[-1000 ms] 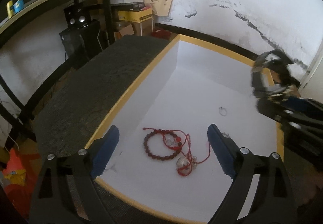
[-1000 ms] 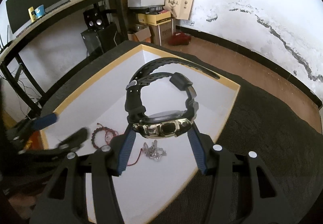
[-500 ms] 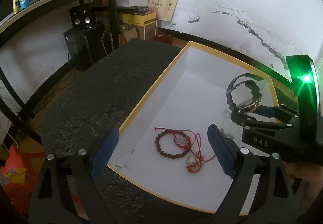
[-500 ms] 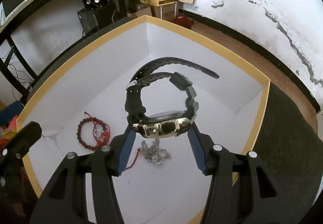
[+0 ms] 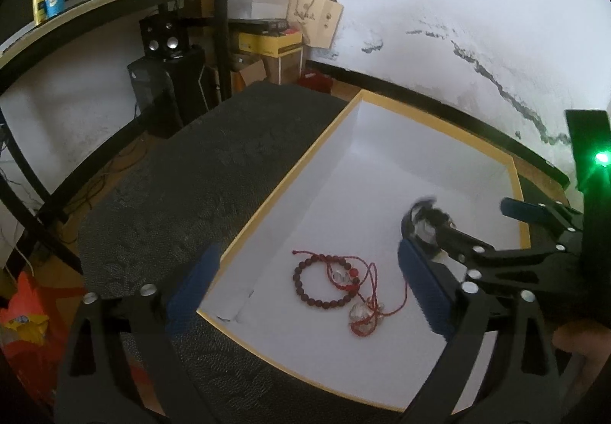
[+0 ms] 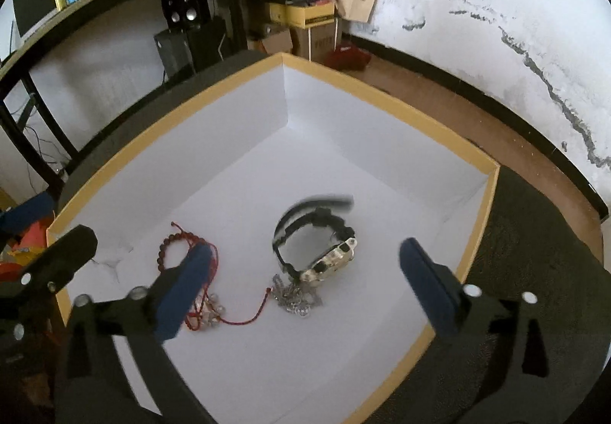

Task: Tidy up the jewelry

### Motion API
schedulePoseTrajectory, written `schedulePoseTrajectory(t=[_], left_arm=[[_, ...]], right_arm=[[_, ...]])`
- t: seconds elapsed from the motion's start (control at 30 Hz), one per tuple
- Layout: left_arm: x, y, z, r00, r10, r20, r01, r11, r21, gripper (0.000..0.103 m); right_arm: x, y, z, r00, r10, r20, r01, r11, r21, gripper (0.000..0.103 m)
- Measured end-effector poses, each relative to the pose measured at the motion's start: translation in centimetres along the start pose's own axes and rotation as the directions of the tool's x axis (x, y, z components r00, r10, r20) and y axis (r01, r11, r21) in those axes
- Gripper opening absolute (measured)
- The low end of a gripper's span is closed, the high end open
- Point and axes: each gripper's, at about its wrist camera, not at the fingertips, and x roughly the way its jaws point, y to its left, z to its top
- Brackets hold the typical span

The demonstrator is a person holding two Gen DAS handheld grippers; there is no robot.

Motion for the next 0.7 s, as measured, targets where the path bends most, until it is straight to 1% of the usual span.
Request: schedulePoseTrajectory(t=[0.13,0.27,0.37,0.5,0.6,0.7], left_arm=[[-0.6,-0.4,0.2,1.000,-0.001,0.028,0.001,1.000,-0.023,0.095],[-0.9,-1.3,0.1,0.999,0.004,0.044,-0.003,1.000,-0.018,0.097],[-1.2,-2.6,0.2,0.998,-0.024,0.053,0.025,1.000,-0.018,0.097],[-2.1,-5.7,0.3,0.995,-0.073,0.072,0.071,0.997,0.022,0.097],[-2.7,-9.0,0.3,0.990,-0.121,0.071,0.118,0.992,0.053,0.097],[-3.4,-12.9,-0.3,0.982,-0.173,0.069,0.166,0.981,0.103,0.097]], right_arm=[[-1.6,-0.8,-0.4,0.999,-0.028,0.034,0.027,1.000,0.010,0.096],[-4.5,-2.2,-1.1,0.994,-0.067,0.091,0.065,0.998,0.022,0.096],[-7.2,-4.6,-2.0,0.987,-0.091,0.129,0.084,0.995,0.060,0.096],[-10.5,-8.0,-4.0,0.981,-0.126,0.150,0.108,0.987,0.122,0.096],[-13.4,-11.0,-6.2,0.969,-0.195,0.151,0.169,0.971,0.170,0.096],[-16.6,-14.6,-9.1,0.952,-0.271,0.140,0.234,0.943,0.236,0.096]])
